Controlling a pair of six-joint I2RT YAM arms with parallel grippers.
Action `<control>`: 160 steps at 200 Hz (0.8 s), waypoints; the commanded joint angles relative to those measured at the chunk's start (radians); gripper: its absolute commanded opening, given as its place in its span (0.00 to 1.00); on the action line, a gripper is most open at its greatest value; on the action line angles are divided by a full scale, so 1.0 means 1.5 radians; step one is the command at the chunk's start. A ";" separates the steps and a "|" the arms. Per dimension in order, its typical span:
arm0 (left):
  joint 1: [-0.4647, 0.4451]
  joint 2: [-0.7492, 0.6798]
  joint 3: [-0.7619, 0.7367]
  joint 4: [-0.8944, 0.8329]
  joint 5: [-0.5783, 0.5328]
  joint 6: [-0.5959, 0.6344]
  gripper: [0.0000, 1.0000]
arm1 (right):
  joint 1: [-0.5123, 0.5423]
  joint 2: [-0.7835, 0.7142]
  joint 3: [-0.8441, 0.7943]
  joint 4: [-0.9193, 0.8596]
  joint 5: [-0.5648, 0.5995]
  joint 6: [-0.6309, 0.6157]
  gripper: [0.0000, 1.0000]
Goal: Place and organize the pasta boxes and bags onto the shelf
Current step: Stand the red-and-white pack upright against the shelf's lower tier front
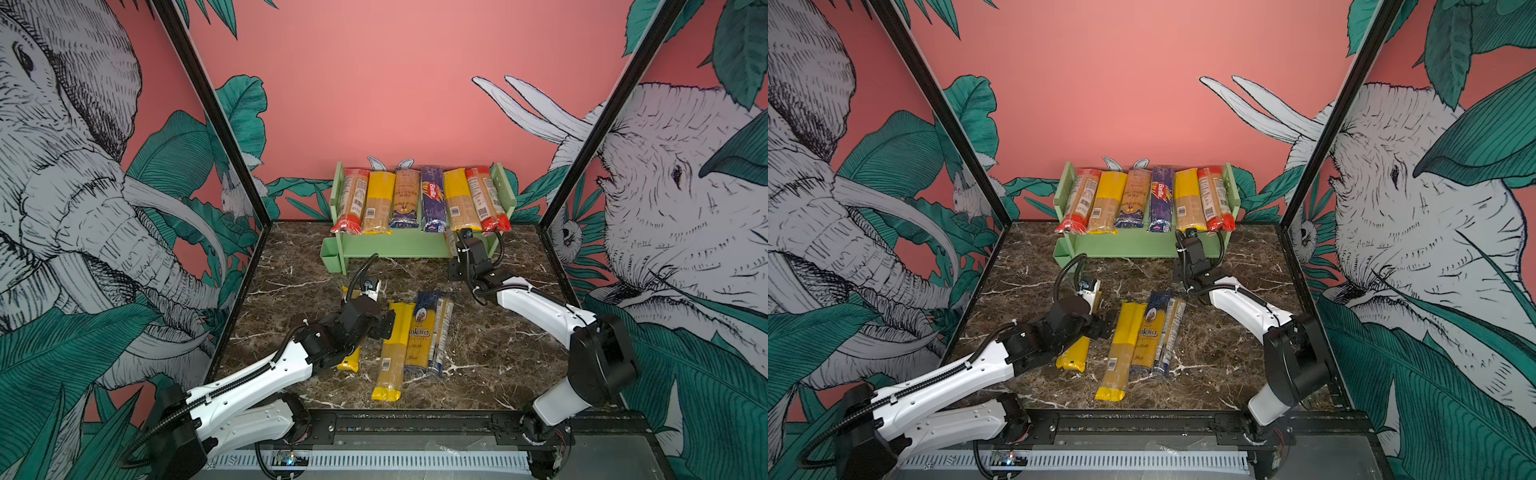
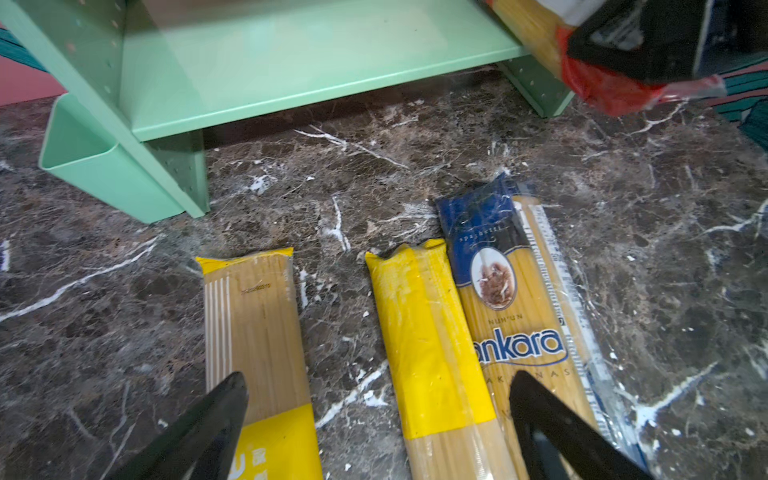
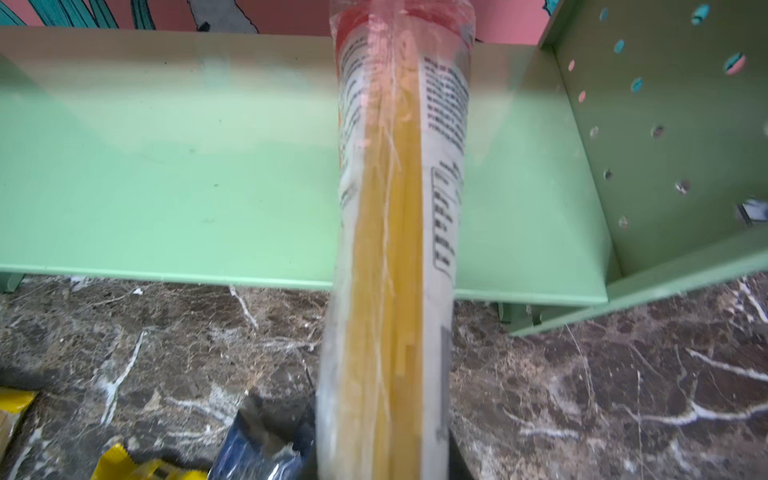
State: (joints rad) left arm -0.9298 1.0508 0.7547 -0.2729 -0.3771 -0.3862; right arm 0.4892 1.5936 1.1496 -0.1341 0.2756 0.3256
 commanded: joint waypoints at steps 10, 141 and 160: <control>-0.003 0.025 0.019 0.046 0.036 0.008 0.99 | -0.024 0.020 0.061 0.154 0.004 -0.039 0.00; -0.003 0.016 0.004 0.037 0.034 -0.019 0.98 | -0.077 0.029 0.010 0.211 0.014 -0.053 0.00; -0.003 0.009 0.001 0.033 0.031 -0.023 0.98 | -0.090 0.028 0.014 0.211 0.004 -0.057 0.00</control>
State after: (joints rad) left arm -0.9298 1.0969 0.7570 -0.2176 -0.3283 -0.4007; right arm 0.3893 1.6810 1.1618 0.0368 0.2325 0.2577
